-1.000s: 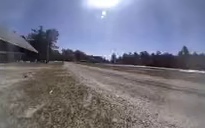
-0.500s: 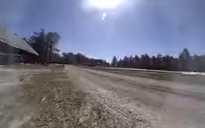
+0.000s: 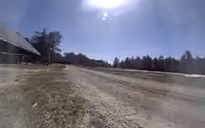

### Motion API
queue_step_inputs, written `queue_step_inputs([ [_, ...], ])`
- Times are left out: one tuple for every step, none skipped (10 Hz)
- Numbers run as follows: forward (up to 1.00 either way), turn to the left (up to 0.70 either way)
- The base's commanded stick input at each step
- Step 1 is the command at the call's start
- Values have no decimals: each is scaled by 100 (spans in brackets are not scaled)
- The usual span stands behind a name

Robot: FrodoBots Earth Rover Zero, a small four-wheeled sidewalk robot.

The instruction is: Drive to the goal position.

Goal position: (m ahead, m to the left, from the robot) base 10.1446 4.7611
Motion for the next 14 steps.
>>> queue_step_inputs([
  [70, 0],
  [70, 0],
  [70, 0],
  [70, 0],
  [70, 0],
  [70, 0],
  [70, 0],
  [70, 0],
  [70, 0],
  [70, 0],
  [70, 0],
  [70, 0],
  [70, 0],
  [70, 0],
])
